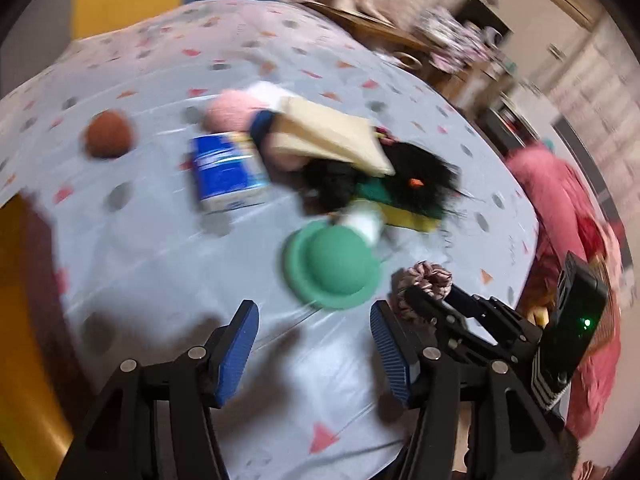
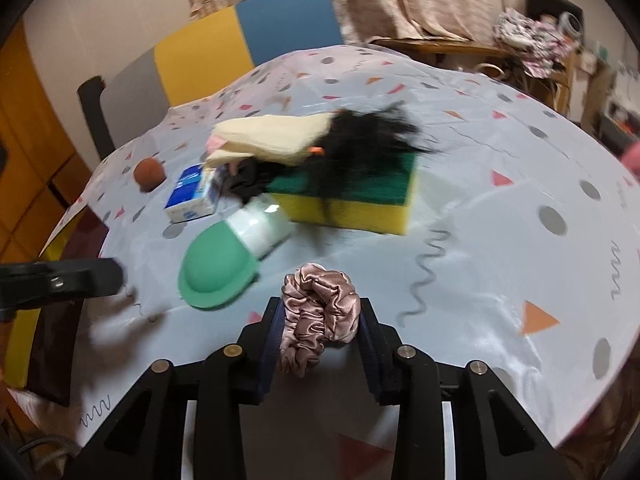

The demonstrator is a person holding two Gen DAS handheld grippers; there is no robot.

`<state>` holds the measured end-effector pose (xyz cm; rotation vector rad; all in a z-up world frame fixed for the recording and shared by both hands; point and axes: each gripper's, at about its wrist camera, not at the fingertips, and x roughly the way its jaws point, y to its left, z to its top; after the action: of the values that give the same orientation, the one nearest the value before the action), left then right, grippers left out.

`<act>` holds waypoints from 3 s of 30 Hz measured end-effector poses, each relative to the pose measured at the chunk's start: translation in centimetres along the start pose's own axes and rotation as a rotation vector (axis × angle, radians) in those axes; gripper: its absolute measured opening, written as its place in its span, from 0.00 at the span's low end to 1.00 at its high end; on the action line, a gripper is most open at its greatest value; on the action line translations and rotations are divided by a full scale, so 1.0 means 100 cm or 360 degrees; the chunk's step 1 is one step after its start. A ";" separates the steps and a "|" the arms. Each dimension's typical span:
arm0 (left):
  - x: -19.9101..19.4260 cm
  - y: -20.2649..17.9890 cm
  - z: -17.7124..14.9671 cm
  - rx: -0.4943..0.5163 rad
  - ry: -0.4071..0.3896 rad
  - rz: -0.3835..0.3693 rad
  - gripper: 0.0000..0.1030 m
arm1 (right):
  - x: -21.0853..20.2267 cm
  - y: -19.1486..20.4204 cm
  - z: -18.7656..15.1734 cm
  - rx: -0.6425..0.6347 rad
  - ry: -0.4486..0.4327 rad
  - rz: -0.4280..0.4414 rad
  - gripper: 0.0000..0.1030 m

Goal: Organize rigid objects
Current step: 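Grasp the green cup object with the left tool while the right tool grasps the pink scrunchie, then carry the green cup object and pink scrunchie into the gold tray and release both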

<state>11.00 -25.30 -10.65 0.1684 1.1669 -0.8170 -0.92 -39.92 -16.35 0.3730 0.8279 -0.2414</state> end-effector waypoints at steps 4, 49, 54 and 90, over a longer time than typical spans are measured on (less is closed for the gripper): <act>0.022 -0.029 0.020 0.0229 -0.0031 -0.0027 0.71 | -0.005 -0.014 -0.002 0.0078 0.0006 0.0034 0.36; -0.113 0.191 -0.081 -0.0543 -0.0464 0.0362 0.55 | -0.021 0.098 0.001 -0.0205 0.0054 0.0223 0.18; -0.118 0.252 -0.099 -0.0710 -0.0415 0.0525 0.56 | -0.028 0.134 0.006 -0.0294 0.0035 0.0308 0.18; -0.171 0.258 -0.193 -0.1070 -0.0688 0.0520 0.72 | 0.028 0.348 0.028 -0.0567 0.0375 0.0742 0.18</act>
<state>10.73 11.19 -11.22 -0.3528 0.9112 -0.1307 15.05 -9.61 -8.83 0.2505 0.9689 0.3874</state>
